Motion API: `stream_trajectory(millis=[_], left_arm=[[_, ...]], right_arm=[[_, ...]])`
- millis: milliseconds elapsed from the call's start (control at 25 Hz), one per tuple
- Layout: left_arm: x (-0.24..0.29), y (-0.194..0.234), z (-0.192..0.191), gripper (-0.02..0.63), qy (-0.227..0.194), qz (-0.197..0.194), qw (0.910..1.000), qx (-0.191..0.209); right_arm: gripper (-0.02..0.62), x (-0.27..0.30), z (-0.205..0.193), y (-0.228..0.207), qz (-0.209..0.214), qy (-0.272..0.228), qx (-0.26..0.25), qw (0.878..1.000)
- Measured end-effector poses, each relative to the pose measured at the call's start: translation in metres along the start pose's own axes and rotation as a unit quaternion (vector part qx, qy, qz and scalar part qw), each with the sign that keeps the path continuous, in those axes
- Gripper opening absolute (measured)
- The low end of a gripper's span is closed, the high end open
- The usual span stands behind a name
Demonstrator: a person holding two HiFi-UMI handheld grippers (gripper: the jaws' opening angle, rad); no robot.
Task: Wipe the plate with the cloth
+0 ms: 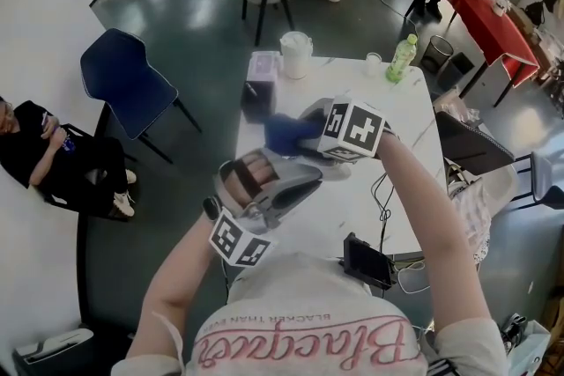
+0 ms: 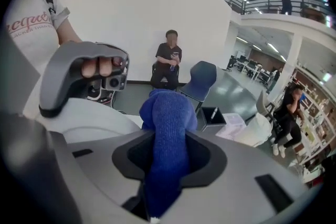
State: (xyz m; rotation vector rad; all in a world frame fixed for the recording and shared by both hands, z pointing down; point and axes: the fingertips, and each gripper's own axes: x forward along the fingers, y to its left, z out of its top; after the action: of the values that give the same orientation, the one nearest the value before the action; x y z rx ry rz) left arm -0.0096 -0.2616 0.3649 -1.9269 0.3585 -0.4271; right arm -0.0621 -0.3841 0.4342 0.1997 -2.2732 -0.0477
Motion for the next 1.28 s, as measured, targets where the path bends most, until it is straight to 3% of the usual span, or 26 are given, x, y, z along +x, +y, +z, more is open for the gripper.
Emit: stream_trajectory(millis=[280,480,600,720,920,1000,1120,1160,1280], left_arm=[[-0.006,-0.003,0.003,0.018,-0.001,-0.002,1.0000,-0.005],[-0.010,-0.002,-0.003,0.018,0.007,0.011,0.9995,-0.027],[-0.013,0.007,-0.015,0.017,0.017,0.037,0.9964,-0.075],[-0.016,0.018,-0.032,0.017,0.021,0.069,0.9842,-0.162],[-0.024,0.036,-0.057,0.017,0.016,0.129,0.9447,-0.301],[-0.028,0.043,-0.067,0.017,0.012,0.154,0.9245,-0.348],[-0.036,0.042,-0.093,0.017,0.029,0.187,0.8679,-0.459],[-0.039,0.044,-0.099,0.017,0.026,0.200,0.8533,-0.481],[-0.046,0.051,-0.115,0.017,0.009,0.235,0.8213,-0.520]], right_arm=[[0.114,0.013,-0.048,-0.017,-0.014,0.005,0.083,0.996],[0.114,0.007,-0.088,-0.031,-0.054,0.006,0.143,0.988],[0.114,-0.003,-0.106,-0.039,-0.081,-0.018,0.191,0.978],[0.114,-0.015,-0.116,-0.042,-0.110,-0.053,0.233,0.965],[0.114,-0.042,-0.111,-0.041,-0.172,-0.105,0.259,0.945],[0.114,-0.055,-0.108,-0.043,-0.207,-0.123,0.265,0.934],[0.114,-0.072,-0.099,-0.041,-0.243,-0.150,0.272,0.919],[0.114,-0.077,-0.095,-0.040,-0.249,-0.159,0.275,0.915],[0.114,-0.087,-0.086,-0.036,-0.258,-0.193,0.299,0.898]])
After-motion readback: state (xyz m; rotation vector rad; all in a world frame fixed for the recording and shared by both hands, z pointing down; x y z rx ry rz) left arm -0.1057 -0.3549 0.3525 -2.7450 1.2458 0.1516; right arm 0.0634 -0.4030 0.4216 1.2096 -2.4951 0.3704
